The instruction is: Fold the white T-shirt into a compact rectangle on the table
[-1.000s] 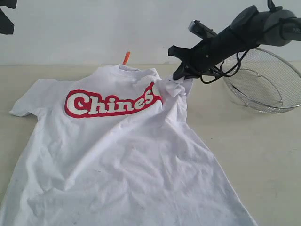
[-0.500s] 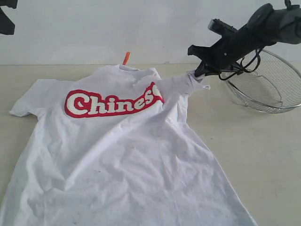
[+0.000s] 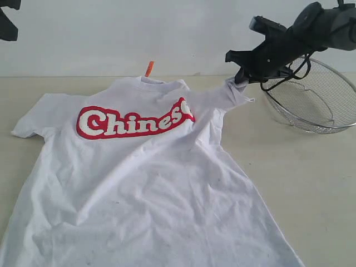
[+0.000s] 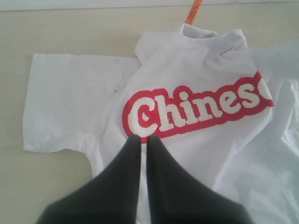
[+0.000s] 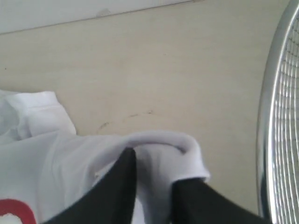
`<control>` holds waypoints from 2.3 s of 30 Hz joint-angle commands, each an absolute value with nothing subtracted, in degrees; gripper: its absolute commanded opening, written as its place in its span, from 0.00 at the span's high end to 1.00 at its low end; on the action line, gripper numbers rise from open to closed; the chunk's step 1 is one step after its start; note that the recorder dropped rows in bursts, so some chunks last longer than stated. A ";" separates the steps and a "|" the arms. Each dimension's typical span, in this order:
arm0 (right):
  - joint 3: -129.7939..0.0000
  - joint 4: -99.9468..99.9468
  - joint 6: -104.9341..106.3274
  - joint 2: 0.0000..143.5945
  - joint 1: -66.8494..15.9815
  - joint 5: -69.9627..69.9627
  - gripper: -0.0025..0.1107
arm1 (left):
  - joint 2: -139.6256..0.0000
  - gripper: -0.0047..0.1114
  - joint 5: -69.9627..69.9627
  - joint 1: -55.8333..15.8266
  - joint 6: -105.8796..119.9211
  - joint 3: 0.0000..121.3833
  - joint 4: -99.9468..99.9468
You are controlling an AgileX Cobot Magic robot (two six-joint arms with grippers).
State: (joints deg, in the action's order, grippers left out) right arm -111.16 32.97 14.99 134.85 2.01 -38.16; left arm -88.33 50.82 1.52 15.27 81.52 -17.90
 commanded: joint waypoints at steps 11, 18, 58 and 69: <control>-116.08 30.41 15.46 132.97 2.33 -34.85 0.45 | -87.79 0.92 51.46 1.44 15.88 81.19 -18.66; -119.28 30.86 16.25 134.10 0.49 -49.48 0.63 | -87.79 0.92 51.27 1.44 15.88 81.19 -18.66; -124.19 30.17 18.44 137.16 -5.16 -45.52 0.98 | -87.79 0.92 52.97 1.44 17.01 81.19 -20.15; -137.36 29.74 15.31 149.90 -5.88 -45.39 0.98 | -87.79 0.92 51.63 1.44 17.01 81.19 -20.85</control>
State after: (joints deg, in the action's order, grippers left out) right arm -136.03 30.12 15.60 148.40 -6.07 -44.98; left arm -88.33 51.92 1.52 16.54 81.52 -20.06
